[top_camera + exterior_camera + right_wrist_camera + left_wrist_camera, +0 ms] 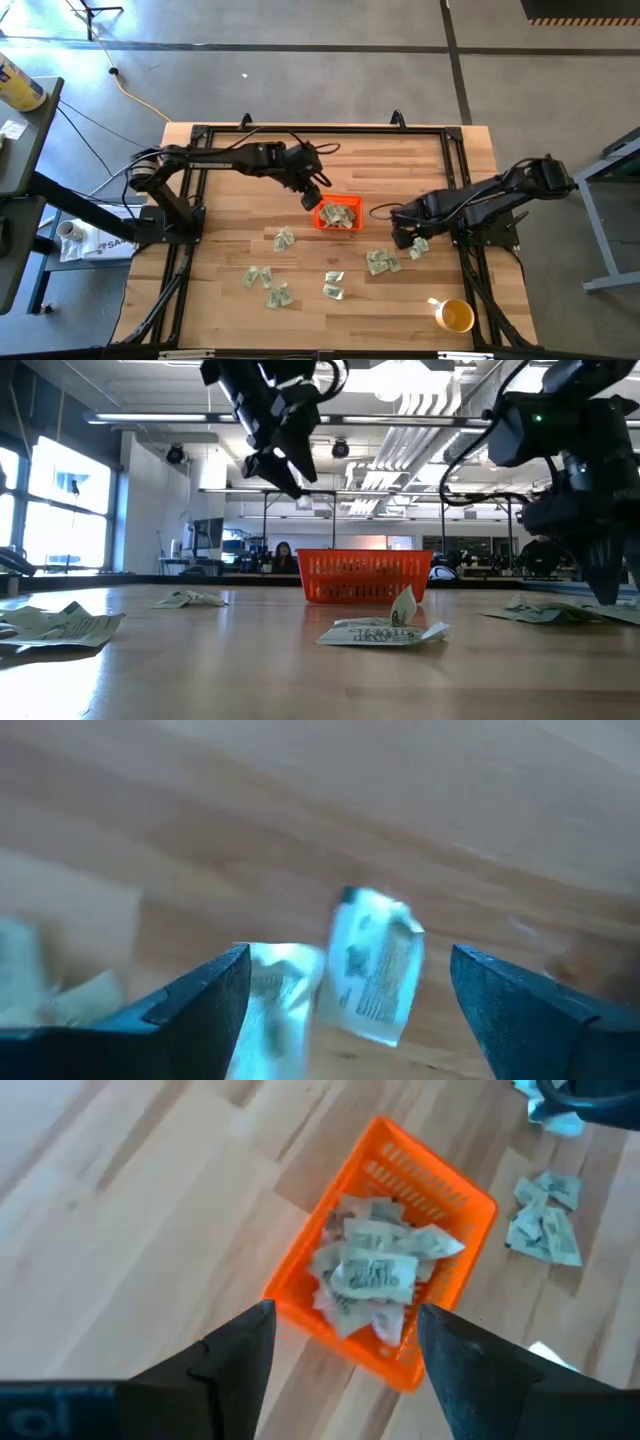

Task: Pick and place Stevia / Truvia into bins
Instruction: Put the light green stevia packet into the orange basket

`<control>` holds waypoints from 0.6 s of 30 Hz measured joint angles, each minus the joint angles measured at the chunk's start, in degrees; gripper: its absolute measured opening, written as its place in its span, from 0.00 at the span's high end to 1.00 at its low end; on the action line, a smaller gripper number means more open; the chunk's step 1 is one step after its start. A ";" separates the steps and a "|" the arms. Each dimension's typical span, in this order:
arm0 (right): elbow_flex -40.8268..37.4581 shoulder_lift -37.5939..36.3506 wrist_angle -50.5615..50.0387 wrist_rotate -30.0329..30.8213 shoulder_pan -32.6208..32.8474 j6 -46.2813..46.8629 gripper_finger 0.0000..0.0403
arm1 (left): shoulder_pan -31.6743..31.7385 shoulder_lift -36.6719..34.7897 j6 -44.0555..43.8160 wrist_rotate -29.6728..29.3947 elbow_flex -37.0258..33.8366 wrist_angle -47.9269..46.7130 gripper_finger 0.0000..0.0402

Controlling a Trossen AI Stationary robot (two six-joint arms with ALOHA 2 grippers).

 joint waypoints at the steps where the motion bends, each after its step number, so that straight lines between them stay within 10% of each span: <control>1: -0.50 0.00 0.00 0.58 0.39 1.83 0.18 | 0.00 -0.70 0.22 -0.05 0.00 -1.16 0.33; 18: -3.79 -0.11 6.38 0.41 1.18 4.88 0.22 | -0.02 -2.95 0.22 -1.21 0.00 -8.88 0.50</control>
